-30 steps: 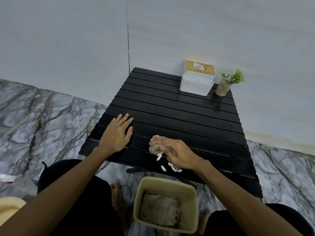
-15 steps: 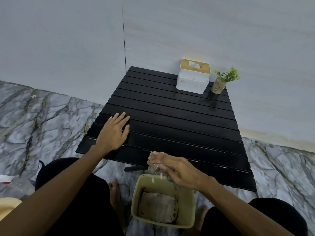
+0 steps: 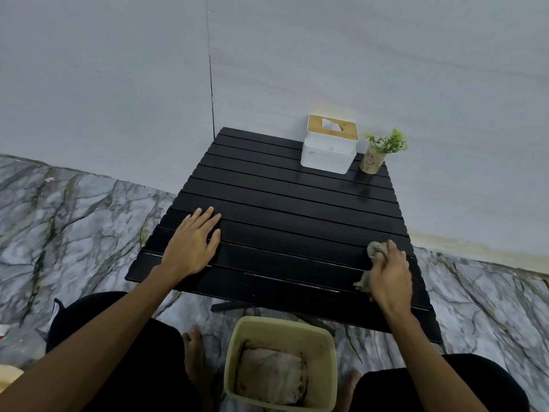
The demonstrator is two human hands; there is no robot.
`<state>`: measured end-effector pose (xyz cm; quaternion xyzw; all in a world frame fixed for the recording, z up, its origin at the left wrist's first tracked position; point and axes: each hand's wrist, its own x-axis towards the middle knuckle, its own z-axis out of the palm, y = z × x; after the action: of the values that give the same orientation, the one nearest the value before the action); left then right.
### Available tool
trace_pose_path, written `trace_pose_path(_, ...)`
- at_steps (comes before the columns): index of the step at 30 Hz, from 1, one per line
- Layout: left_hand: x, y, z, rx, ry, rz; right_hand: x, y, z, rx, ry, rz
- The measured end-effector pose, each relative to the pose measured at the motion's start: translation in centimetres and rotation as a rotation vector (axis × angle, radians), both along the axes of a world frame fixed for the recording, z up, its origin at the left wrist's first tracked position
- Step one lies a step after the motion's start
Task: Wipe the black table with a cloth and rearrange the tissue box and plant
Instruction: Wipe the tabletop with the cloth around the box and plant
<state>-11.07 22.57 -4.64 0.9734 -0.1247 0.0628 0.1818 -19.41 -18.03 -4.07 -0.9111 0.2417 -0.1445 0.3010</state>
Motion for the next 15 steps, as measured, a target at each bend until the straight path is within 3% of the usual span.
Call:
trace_pose_path(5,0.0,0.0,-0.1,-0.005,-0.016,-0.011,5.2,6.6,-0.2,-0.057,0.025,0.122)
trace_pose_path(11,0.0,0.3,-0.3,-0.006,-0.035,-0.014,8.1,18.8,0.9,-0.108,-0.007,0.574)
trace_pose_path(15,0.2,0.4,-0.4,-0.007,-0.045,-0.022,8.8,20.7,0.8,-0.129,-0.010,0.752)
